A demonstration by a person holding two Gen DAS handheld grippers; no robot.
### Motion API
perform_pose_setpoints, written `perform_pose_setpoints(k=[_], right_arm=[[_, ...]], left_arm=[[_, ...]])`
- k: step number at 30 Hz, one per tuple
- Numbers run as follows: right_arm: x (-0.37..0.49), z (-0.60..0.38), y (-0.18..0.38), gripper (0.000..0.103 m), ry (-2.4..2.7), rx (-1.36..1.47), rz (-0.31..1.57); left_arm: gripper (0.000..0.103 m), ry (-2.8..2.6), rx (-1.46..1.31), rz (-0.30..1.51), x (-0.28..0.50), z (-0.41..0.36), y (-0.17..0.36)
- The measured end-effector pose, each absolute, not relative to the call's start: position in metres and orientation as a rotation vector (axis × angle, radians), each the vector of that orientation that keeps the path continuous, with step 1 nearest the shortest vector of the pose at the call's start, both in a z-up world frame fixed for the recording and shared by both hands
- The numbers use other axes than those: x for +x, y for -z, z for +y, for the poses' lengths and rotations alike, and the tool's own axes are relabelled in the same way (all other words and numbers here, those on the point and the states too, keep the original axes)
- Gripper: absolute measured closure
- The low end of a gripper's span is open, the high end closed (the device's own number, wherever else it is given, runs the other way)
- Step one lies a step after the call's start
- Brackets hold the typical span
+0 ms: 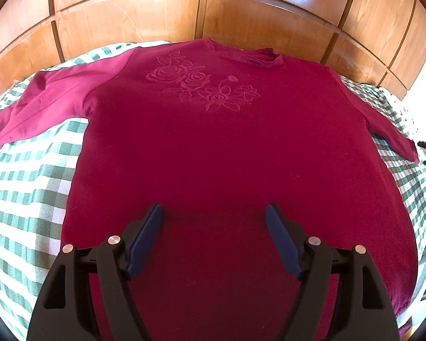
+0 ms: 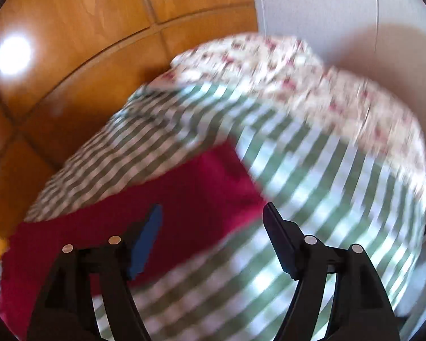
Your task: Fold small clothes
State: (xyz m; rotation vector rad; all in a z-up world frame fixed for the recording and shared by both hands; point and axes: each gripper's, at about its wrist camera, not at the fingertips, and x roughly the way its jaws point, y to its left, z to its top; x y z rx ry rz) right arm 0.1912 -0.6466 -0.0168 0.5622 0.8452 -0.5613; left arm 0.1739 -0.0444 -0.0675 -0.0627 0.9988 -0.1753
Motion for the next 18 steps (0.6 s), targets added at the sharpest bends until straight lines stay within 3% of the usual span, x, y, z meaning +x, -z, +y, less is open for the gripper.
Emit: perform_pose_setpoints(k=[5, 6, 7, 8, 9, 13, 18], right_arm=[[0.200, -0.613, 0.056, 0.031, 0.427, 0.738, 0.866], [0.206, -0.611, 0.058, 0.037, 0.441, 0.739, 0.858], [0.211, -0.610, 0.059, 0.046, 0.448, 0.742, 0.853], [0.220, -0.609, 0.061, 0.079, 0.442, 0.742, 0.871], [0.226, -0.607, 0.060, 0.098, 0.450, 0.711, 0.889], [0.237, -0.602, 0.052, 0.099, 0.547, 0.484, 0.917], [0.237, -0.607, 0.058, 0.095, 0.566, 0.472, 0.947]], left_arm=[[0.028, 0.161, -0.071, 0.992, 0.169, -0.041, 0.065], [0.028, 0.155, -0.071, 0.989, 0.167, -0.039, 0.064], [0.028, 0.146, -0.070, 0.986, 0.164, -0.037, 0.063], [0.028, 0.136, -0.071, 0.983, 0.162, -0.034, 0.063], [0.028, 0.119, -0.077, 0.983, 0.159, -0.028, 0.063], [0.028, 0.085, -0.131, 1.006, 0.145, -0.006, 0.070], [0.028, 0.081, -0.121, 0.994, 0.125, 0.006, 0.064]])
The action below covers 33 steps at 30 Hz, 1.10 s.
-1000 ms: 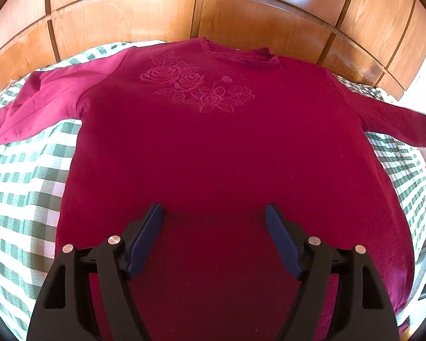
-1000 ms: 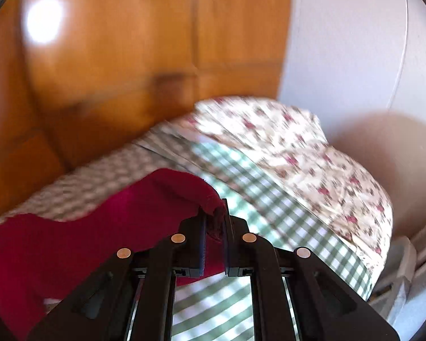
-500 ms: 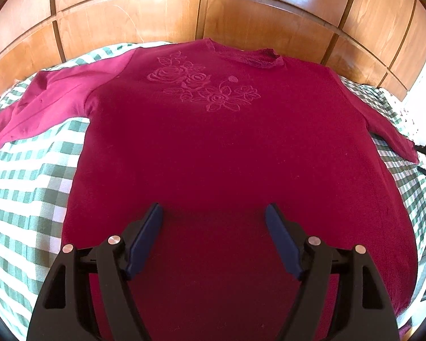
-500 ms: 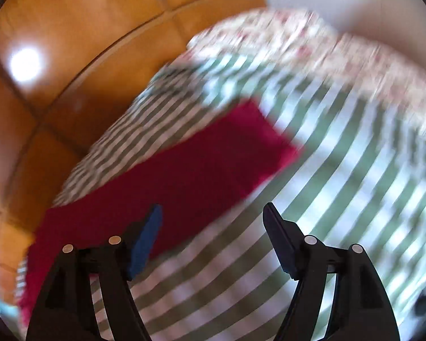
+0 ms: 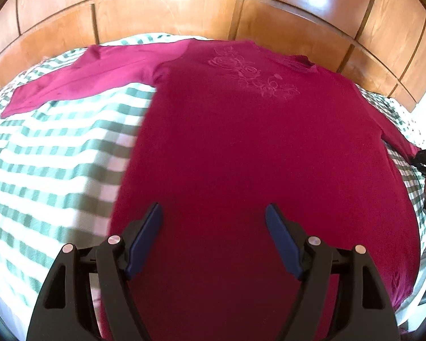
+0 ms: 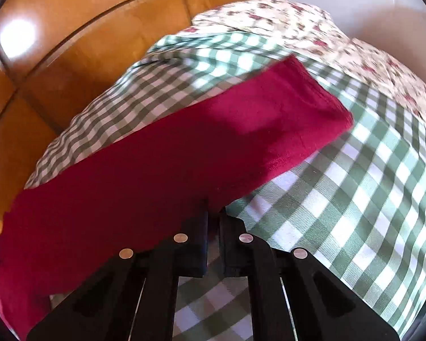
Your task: Fold small clothes
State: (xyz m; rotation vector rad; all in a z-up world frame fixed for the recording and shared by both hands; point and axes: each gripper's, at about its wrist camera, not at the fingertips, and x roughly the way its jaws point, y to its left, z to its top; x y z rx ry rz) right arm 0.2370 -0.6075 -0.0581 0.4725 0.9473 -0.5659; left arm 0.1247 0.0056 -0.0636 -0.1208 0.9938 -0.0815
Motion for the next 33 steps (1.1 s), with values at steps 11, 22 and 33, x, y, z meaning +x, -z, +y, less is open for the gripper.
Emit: perform_pose_setpoints(k=[11, 22, 33], right_arm=[[0.199, -0.490, 0.012, 0.023, 0.337, 0.348, 0.892], [0.188, -0.294, 0.044, 0.023, -0.021, 0.146, 0.914], [0.169, -0.282, 0.067, 0.014, -0.001, 0.022, 0.893]], left_arm=[[0.036, -0.056, -0.228, 1.000, 0.076, 0.084, 0.061], [0.099, 0.071, -0.125, 1.001, 0.039, 0.058, 0.069], [0.056, -0.056, -0.374, 0.909, 0.056, 0.139, 0.047]])
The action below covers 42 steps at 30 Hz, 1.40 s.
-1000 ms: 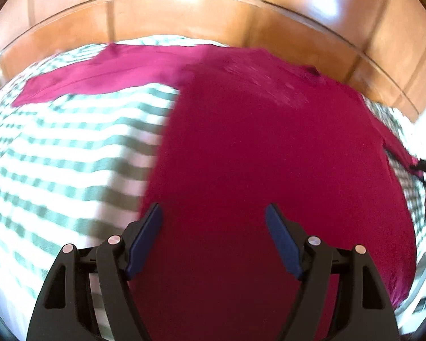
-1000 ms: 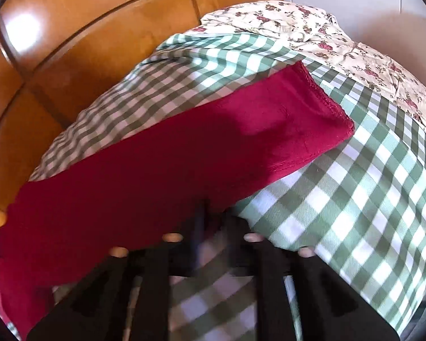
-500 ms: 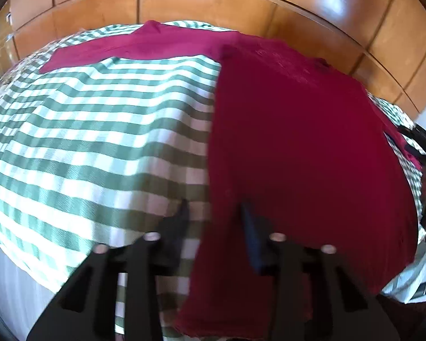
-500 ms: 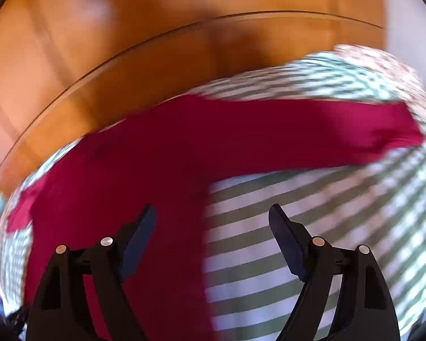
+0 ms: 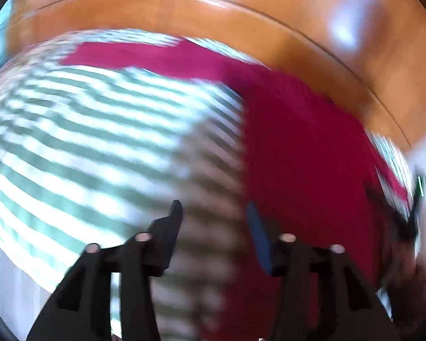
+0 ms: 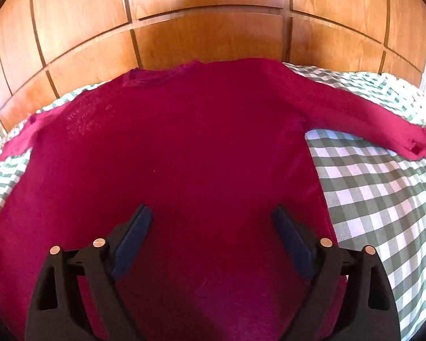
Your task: Fold small clothes
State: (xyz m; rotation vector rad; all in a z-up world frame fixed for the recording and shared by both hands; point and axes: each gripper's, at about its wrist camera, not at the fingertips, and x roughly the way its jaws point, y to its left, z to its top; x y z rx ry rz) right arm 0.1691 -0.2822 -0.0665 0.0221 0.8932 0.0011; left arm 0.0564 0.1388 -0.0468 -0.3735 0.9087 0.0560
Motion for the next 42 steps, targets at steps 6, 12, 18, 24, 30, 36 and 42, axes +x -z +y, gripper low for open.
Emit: perform_pose_setpoints(k=[6, 12, 18, 24, 30, 36, 42], right_arm=[[0.171, -0.280, 0.070, 0.011, 0.002, 0.007, 0.900], [0.173, -0.277, 0.072, 0.008, 0.021, -0.019, 0.907], [0.175, -0.274, 0.074, 0.004, 0.046, -0.039, 0.914], [0.176, -0.272, 0.075, 0.004, 0.059, -0.052, 0.916], [0.177, -0.271, 0.075, 0.004, 0.058, -0.050, 0.916], [0.177, -0.273, 0.075, 0.004, 0.055, -0.042, 0.913], [0.176, -0.275, 0.075, 0.004, 0.053, -0.037, 0.909]], left_arm=[[0.057, -0.363, -0.513, 0.824, 0.110, 0.260, 0.038], [0.057, -0.497, -0.697, 0.802, 0.159, 0.356, 0.045], [0.057, -0.531, -0.798, 0.806, 0.208, 0.402, 0.060], [0.085, -0.555, -0.787, 0.818, 0.237, 0.413, 0.072], [0.097, -0.624, -0.748, 0.713, 0.204, 0.410, 0.055], [0.096, -0.688, -0.689, 0.783, 0.173, 0.400, 0.072], [0.071, -0.716, -0.662, 0.766, 0.170, 0.376, 0.055]])
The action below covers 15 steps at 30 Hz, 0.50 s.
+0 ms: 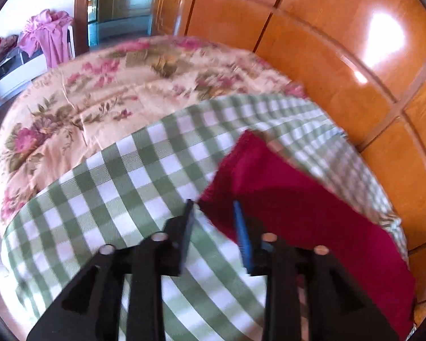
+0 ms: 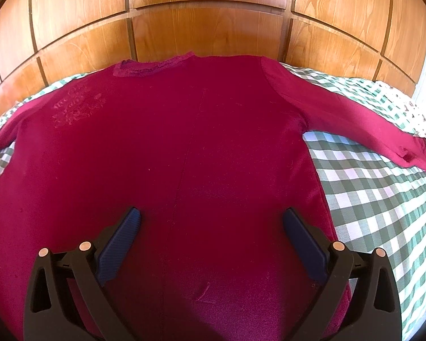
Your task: Fold small clothes
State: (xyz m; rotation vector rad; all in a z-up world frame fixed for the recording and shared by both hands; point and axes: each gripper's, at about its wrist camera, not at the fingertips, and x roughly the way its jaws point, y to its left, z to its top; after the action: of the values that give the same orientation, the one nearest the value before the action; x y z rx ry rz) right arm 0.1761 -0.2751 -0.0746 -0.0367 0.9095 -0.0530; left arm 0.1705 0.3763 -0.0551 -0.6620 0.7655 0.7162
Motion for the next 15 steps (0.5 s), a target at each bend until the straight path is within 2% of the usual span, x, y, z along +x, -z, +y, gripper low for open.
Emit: perform_pose_setpoints(k=[2, 5, 10, 15], right_arm=[[0.176, -0.275, 0.075, 0.004, 0.053, -0.036, 0.910], [0.176, -0.276, 0.074, 0.004, 0.051, -0.030, 0.913], [0.176, -0.287, 0.069, 0.004, 0.012, 0.036, 0.930], [0.173, -0.314, 0.054, 0.005, -0.035, 0.182, 0.943]], left_arm=[[0.062, -0.664, -0.597, 0.719, 0.170, 0.347, 0.035], [0.052, -0.538, -0.529, 0.676, 0.169, 0.295, 0.015], [0.044, -0.200, -0.399, 0.704, 0.174, 0.164, 0.009], [0.043, 0.025, -0.219, 0.749, 0.167, 0.049, 0.021]])
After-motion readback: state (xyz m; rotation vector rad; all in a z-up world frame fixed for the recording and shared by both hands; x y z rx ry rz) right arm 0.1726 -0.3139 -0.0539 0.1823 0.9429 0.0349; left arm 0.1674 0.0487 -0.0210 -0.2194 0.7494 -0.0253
